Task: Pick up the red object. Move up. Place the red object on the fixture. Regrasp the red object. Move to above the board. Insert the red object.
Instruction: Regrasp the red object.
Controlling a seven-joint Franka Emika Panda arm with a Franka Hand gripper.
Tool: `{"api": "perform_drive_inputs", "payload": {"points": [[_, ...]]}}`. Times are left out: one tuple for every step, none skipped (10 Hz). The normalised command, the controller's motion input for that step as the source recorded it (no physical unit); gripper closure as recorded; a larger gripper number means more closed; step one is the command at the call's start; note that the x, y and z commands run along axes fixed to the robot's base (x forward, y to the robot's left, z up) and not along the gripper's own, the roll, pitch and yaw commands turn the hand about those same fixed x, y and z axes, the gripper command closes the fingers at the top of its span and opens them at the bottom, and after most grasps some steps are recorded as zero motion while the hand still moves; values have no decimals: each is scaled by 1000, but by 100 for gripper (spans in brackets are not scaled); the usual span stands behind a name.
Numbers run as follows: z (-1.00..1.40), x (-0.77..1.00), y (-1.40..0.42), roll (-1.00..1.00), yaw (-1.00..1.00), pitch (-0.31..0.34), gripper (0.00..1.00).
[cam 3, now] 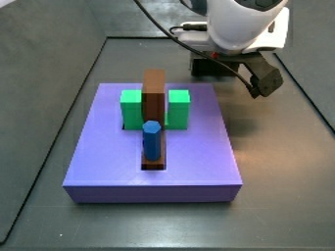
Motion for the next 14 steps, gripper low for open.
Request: {"api": "perform_drive_inputs", "payload": {"points": [[0, 0, 0, 0, 0, 0, 100], [0, 0, 0, 0, 0, 0, 100], [0, 0, 0, 0, 0, 0, 100], [0, 0, 0, 0, 0, 0, 100], [0, 0, 0, 0, 0, 0, 100], [0, 0, 0, 0, 0, 0, 100], [0, 0, 0, 0, 0, 0, 100], [0, 0, 0, 0, 0, 0, 100], [0, 0, 0, 0, 0, 0, 100], [0, 0, 0, 0, 0, 0, 100], [0, 0, 0, 0, 0, 0, 100], [0, 0, 0, 0, 0, 0, 100], [0, 0, 0, 0, 0, 0, 100], [0, 0, 0, 0, 0, 0, 100]]}}
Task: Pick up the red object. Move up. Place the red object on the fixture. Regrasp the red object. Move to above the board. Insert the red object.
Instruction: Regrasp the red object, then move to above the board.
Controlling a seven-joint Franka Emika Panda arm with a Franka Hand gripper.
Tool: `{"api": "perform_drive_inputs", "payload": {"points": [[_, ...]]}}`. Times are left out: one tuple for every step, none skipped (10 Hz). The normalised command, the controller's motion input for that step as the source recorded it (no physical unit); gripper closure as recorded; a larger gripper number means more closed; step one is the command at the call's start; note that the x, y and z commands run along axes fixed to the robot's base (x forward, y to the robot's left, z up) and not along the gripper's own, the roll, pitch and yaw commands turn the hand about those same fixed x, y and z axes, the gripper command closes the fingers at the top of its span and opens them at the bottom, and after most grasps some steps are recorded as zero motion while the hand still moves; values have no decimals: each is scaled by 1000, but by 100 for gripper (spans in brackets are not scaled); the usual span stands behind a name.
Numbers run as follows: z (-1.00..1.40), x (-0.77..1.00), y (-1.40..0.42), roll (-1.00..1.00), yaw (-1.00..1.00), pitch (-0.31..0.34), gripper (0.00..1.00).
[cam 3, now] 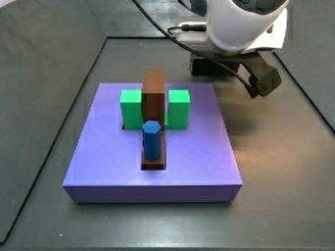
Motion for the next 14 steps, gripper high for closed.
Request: {"api": "perform_drive_inputs", "payload": {"points": [[0, 0, 0, 0, 0, 0, 100], [0, 0, 0, 0, 0, 0, 100], [1400, 0, 0, 0, 0, 0, 100], [1400, 4, -14, -58, 66, -14, 100], [1400, -26, -2, -121, 34, -17, 100], [1400, -18, 0, -88, 21, -25, 100], [1400, -7, -12, -60, 7, -11, 100], [1400, -19, -12, -26, -3, 1, 100], [1400, -27, -16, -20, -5, 7, 100], [787, -13, -17, -26, -8, 20, 100], [393, 8, 1, -15, -11, 35, 100], [177, 25, -10, 13, 5, 43, 100], [284, -963, -1400, -1000, 22, 231, 100], [266, -973, -1400, -1000, 24, 232, 100]]}}
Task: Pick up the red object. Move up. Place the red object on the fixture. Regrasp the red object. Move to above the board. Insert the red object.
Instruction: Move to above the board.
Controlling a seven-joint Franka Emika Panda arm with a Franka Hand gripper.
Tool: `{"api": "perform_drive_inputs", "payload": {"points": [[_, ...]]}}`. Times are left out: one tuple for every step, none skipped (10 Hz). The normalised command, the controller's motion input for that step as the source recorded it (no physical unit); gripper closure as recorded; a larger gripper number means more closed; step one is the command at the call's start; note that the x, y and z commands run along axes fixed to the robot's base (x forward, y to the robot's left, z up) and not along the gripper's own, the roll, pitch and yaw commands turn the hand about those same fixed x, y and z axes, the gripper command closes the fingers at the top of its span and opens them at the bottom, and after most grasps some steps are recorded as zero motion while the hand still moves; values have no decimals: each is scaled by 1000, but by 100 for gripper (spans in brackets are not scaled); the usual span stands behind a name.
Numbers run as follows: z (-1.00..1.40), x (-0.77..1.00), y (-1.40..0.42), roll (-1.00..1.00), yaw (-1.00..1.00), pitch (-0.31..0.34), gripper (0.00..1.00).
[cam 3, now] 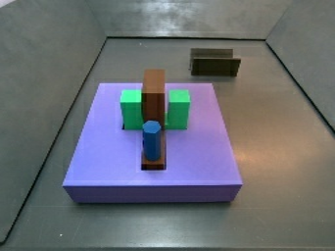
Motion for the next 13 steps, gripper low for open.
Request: {"api": "perform_drive_inputs", "payload": {"points": [[305, -1035, -1400, -1000, 42, 216, 100], [274, -1050, -1400, -1000, 57, 215, 100], [284, -1025, -1400, -1000, 72, 208, 100], [289, -1064, -1400, -1000, 86, 204, 100], [146, -490, -587, -1000, 103, 190, 100], [83, -305, -346, -1000, 107, 183, 100], [13, -116, -121, -1000, 112, 159, 100], [27, -105, -93, -1000, 117, 142, 100], [10, -102, -15, -1000, 116, 88, 100], [0, -87, 24, -860, 90, 42, 100], [11, -81, 30, -562, 50, -7, 100], [0, -72, 21, -429, 35, -28, 100], [2, -43, 14, -219, 13, -29, 100]]}}
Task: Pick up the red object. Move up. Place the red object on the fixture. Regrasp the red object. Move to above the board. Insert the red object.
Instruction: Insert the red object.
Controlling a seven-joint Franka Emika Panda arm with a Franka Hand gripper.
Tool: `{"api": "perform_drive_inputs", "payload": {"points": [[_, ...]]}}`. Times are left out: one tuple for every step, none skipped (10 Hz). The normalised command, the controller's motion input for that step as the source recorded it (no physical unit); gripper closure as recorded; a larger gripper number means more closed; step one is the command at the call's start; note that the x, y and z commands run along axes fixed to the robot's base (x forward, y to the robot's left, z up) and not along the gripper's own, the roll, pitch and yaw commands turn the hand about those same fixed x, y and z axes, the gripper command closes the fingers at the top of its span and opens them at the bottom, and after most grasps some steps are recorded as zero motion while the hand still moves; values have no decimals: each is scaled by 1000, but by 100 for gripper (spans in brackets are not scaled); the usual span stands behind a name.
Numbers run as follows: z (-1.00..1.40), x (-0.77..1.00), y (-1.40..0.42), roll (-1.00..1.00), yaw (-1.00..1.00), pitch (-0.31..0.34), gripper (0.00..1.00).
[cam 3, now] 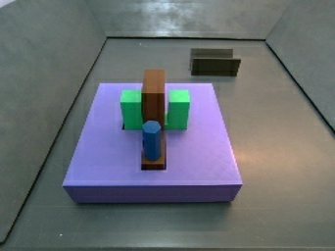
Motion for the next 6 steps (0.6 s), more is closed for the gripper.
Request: {"api": "perform_drive_inputs", "payload": {"points": [[-23, 0, 0, 0, 0, -6, 100], [-123, -91, 314, -26, -20, -100, 100], [-377, -34, 774, -127, -60, -179, 100], [-577, 0, 751, -123, -169, -227, 100], [-451, 0, 620, -206, -189, -249, 100], [-343, 0, 511, -276, -180, -271, 100]]}}
